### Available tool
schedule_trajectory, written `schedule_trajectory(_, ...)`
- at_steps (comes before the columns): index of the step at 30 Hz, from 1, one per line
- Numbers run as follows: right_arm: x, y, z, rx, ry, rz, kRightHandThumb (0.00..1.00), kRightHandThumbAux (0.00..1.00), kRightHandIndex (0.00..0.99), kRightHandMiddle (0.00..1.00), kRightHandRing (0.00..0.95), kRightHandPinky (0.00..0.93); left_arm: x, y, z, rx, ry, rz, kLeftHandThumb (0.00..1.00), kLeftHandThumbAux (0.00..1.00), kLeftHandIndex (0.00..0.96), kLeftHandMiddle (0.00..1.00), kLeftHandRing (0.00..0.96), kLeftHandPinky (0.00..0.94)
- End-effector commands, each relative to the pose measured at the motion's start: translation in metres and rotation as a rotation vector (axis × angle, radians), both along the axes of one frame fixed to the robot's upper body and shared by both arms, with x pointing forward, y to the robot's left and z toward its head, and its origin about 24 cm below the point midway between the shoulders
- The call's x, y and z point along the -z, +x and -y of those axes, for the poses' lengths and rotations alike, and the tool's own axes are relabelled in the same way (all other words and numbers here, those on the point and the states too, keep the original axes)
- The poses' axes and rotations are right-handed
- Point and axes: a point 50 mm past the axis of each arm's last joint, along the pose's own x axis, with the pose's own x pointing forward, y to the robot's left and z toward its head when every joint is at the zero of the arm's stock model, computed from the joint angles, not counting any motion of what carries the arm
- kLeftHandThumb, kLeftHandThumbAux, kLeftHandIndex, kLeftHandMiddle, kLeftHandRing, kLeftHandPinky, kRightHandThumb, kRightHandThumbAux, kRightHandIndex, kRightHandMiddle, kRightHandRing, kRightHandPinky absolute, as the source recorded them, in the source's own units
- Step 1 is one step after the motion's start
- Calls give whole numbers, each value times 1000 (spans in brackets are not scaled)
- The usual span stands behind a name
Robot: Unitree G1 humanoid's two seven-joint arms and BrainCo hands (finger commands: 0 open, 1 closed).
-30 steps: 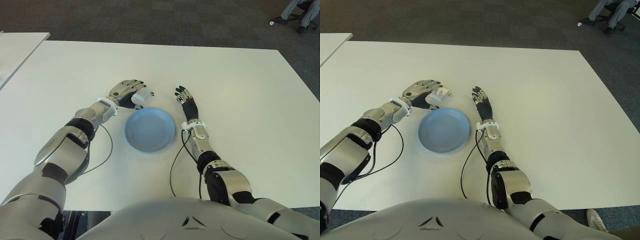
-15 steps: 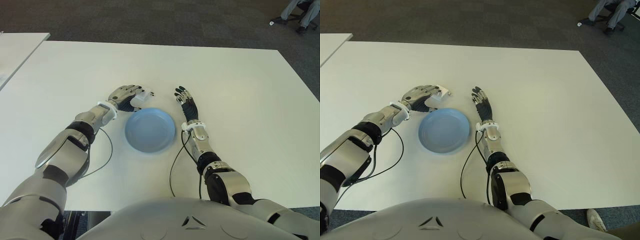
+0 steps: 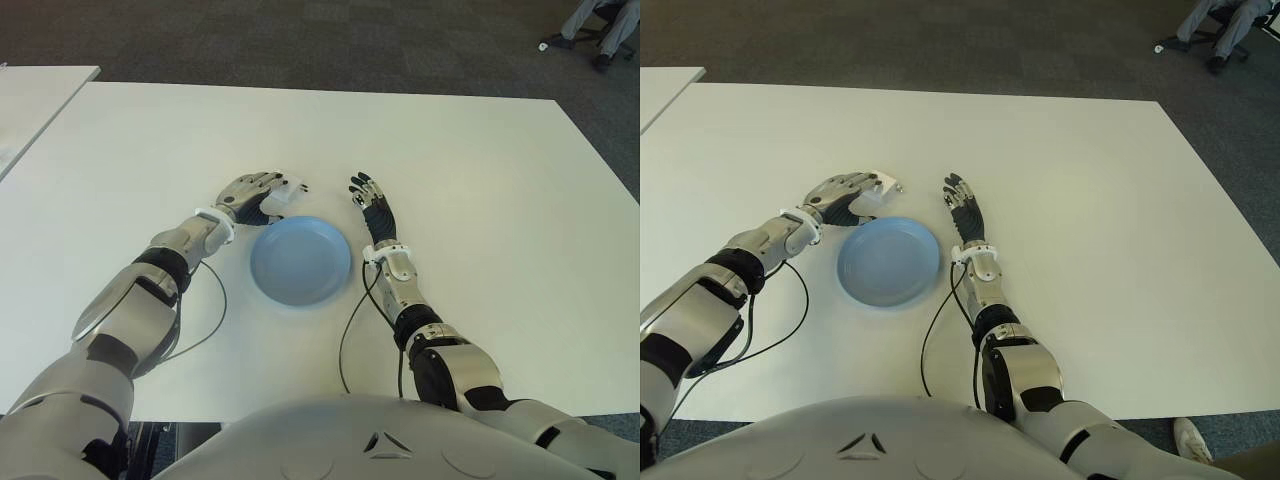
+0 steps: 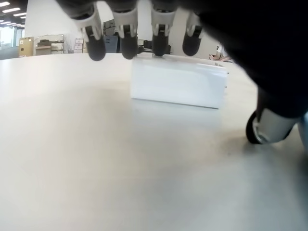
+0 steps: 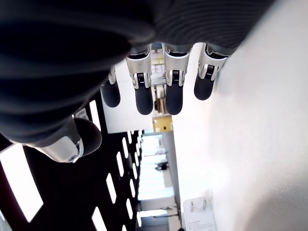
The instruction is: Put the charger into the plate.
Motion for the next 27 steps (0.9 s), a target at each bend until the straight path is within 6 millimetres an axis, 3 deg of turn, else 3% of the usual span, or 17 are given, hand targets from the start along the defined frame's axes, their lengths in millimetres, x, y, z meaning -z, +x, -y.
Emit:
schedule_trajectory(1, 15, -10, -4, 1, 14, -81, 0, 486, 116, 162, 134, 106, 19, -14, -3, -10, 22, -85, 0, 514, 0, 21, 16, 36)
schedule_trajectory(11, 14, -10, -3, 3, 12, -76, 0, 483, 123, 166, 141, 124, 20, -17, -11, 3, 49, -78, 0, 545, 0, 34, 22, 34)
schedule_trajectory(27, 15, -10, -1, 3, 18, -82, 0, 467, 123, 175, 148, 112, 12, -30, -41, 64, 167, -60, 0, 562, 0, 17, 6, 24)
